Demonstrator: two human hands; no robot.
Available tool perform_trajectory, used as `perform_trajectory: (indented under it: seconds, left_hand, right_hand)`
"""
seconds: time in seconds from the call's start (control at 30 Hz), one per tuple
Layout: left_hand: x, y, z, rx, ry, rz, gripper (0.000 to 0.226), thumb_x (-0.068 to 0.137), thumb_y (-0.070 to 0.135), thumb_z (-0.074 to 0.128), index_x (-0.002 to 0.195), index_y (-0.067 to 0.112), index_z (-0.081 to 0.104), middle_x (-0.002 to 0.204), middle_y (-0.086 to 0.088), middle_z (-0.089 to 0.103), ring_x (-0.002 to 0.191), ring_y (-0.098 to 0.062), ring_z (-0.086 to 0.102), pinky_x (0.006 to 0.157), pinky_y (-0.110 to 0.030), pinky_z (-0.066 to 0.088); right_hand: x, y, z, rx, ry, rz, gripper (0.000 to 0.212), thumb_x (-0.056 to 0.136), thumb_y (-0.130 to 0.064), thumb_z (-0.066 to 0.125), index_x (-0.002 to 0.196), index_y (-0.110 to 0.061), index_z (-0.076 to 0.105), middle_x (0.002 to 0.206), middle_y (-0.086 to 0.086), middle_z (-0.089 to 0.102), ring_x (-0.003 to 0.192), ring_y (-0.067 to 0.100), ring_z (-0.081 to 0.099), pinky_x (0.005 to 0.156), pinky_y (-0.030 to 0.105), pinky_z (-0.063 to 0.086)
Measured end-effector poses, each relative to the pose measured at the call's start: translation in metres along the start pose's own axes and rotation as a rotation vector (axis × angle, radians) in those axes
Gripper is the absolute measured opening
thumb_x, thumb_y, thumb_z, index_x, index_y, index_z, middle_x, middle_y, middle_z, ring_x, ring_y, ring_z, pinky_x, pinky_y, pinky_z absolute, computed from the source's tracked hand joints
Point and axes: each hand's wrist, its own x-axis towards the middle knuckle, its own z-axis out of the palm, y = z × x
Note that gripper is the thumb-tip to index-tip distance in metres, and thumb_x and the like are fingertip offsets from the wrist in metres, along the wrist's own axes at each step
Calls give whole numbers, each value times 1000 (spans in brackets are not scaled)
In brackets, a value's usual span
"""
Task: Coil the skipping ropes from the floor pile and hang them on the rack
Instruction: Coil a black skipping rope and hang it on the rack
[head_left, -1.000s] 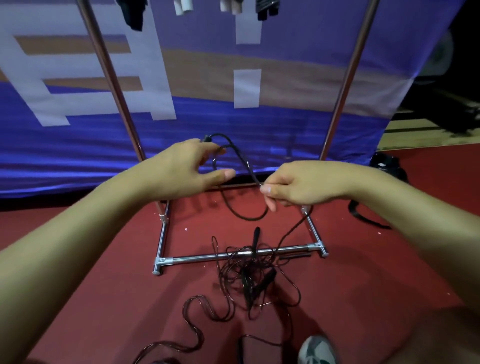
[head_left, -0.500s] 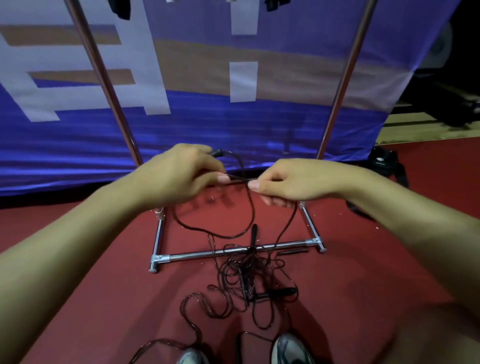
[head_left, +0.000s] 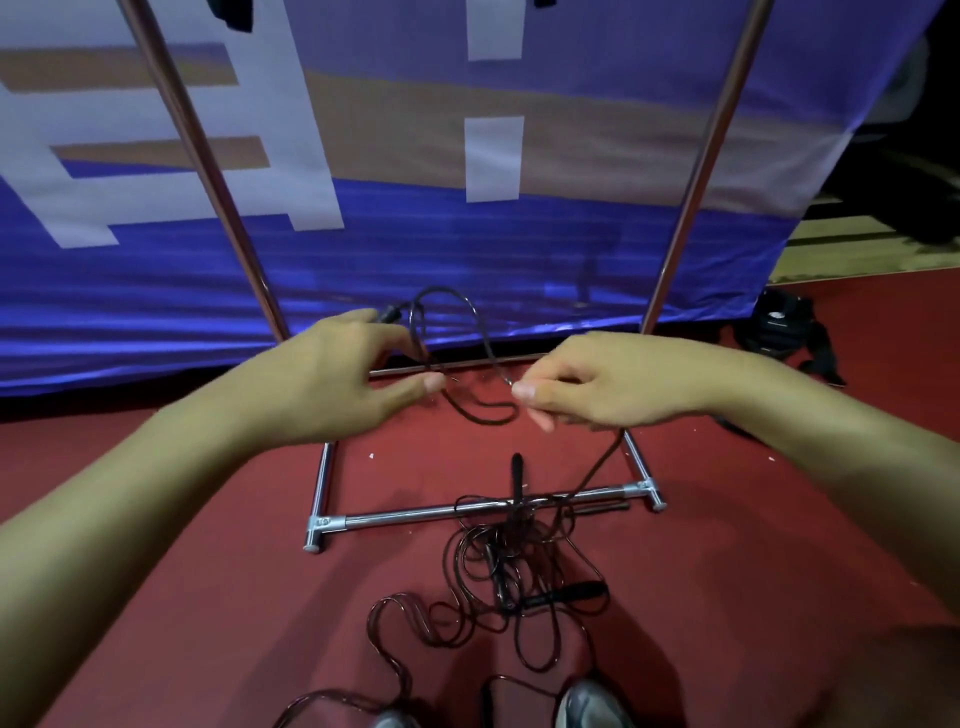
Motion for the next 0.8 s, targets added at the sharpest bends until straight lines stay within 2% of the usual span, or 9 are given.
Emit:
perform_trajectory:
  seconds: [0.17,0.27,0.33,0.43,0.5,0.6,0.63,0.7,0.8]
  left_hand:
    - [2,-19,-10,141,15,-94,44,84,63,53,108,33,75,86,7,53,79,-13,60,80,-35,51]
    - [3,4,-7,-158,-2,-6,37,87,61,58,112,38,74,89,13,61,79,1,62,71,-15,43]
    - [7,29,5,-282,-98,91,41,88,64,55,114,39,73,96,14,66,91,2,62,77,-15,45]
    - [13,46,25,-176,-139,215,29,98,55,50,97,35,72,86,9,56,81,-2,56,73,-24,40]
    - [19,39,22,-100,-80,209,35,100,57,44,81,35,65,82,10,53,77,-3,55,73,-31,45]
    - [24,11,9,56,-52,167,56,91,72,36,85,29,72,90,8,61,93,-19,66,80,-45,55]
    - [24,-2,6,59,-59,140,56,92,76,41,83,30,73,87,7,61,91,-23,67,80,-44,53]
    - [20,-22,4,41,-99,83,40,89,67,47,77,37,69,79,14,54,76,-13,63,73,-35,45]
    - [17,-36,11,51,-125,4,21,93,44,68,105,28,75,86,16,52,82,-16,63,75,-26,39]
  right_hand:
    - [-8,6,-6,-117,-187,83,44,106,-50,42,83,-27,71,58,-4,49,54,11,46,62,24,43]
    - [-6,4,-3,-81,-42,-42,42,107,-47,43,83,-29,72,58,-7,48,53,8,44,61,24,41]
    - [-1,0,3,-48,77,-100,41,107,-48,43,83,-32,71,59,-8,51,54,10,47,63,31,44]
    - [2,-2,8,2,140,-108,43,106,-49,43,79,-30,70,60,-8,54,53,9,48,63,35,45]
    - [0,3,6,55,77,-27,46,104,-54,45,74,-26,65,57,-6,54,52,8,49,64,34,47]
    - [-1,20,3,64,-105,179,55,101,-64,43,70,-21,58,59,-7,59,57,8,60,74,30,51]
    - [-1,26,3,50,-136,204,55,102,-62,42,70,-20,56,61,-6,60,60,8,63,78,29,50]
    - [-3,34,3,53,-125,178,47,107,-52,41,74,-20,54,66,-4,62,69,12,69,81,29,49]
    - [-6,33,3,105,-42,85,34,110,-35,41,87,-19,60,69,-7,62,73,14,69,80,33,53]
